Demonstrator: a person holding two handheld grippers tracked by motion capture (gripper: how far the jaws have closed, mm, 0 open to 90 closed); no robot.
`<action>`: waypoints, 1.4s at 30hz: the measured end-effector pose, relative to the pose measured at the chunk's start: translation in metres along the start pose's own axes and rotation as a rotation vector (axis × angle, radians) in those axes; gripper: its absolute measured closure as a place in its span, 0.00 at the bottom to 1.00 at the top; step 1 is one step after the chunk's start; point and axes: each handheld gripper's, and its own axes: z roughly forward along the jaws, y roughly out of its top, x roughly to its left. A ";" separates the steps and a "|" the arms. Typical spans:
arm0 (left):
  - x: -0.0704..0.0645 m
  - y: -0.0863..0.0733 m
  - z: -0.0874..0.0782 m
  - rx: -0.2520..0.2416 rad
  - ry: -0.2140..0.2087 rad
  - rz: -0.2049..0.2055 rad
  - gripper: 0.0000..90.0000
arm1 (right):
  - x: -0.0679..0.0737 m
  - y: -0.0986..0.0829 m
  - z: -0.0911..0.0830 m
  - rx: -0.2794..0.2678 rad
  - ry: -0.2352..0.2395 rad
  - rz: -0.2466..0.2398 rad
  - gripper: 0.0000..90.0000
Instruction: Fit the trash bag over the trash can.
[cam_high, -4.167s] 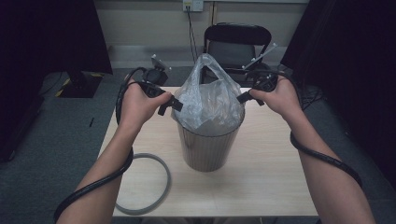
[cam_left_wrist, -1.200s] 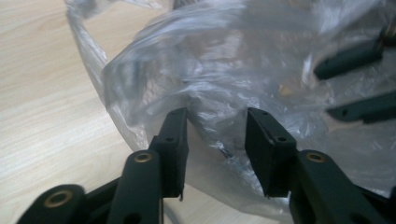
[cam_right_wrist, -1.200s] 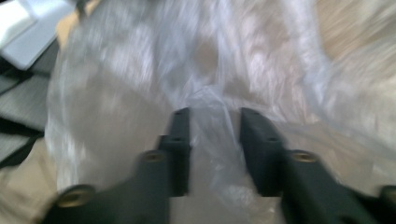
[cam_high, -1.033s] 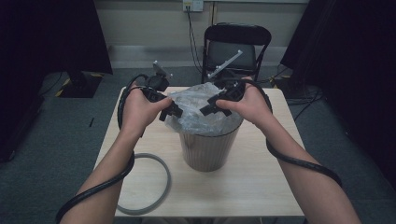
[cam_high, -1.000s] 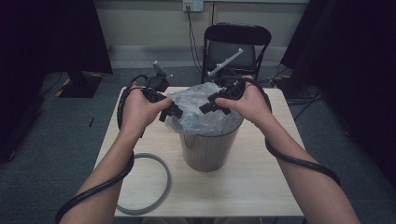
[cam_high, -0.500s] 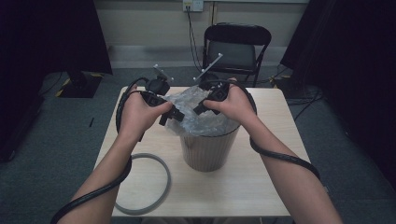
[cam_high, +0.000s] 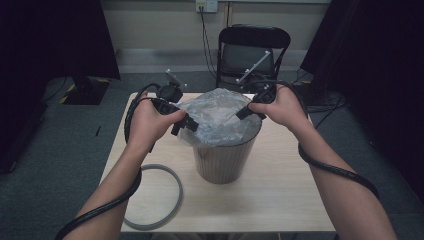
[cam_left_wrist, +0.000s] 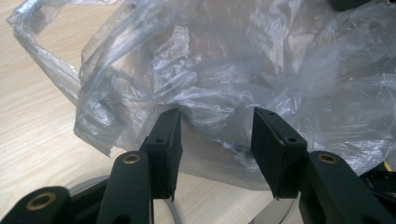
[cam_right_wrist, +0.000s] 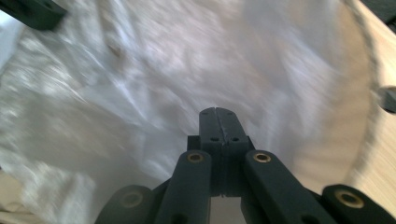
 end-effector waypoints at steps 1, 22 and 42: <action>0.000 0.000 0.000 -0.001 0.003 -0.002 0.59 | -0.002 -0.002 -0.001 0.003 -0.001 0.007 1.00; 0.003 0.002 0.001 0.009 -0.014 0.004 0.57 | -0.025 0.014 -0.011 -0.155 -0.238 0.099 0.53; 0.005 0.000 0.000 0.002 -0.024 -0.007 0.57 | -0.049 -0.014 -0.024 -0.164 -0.148 0.184 1.00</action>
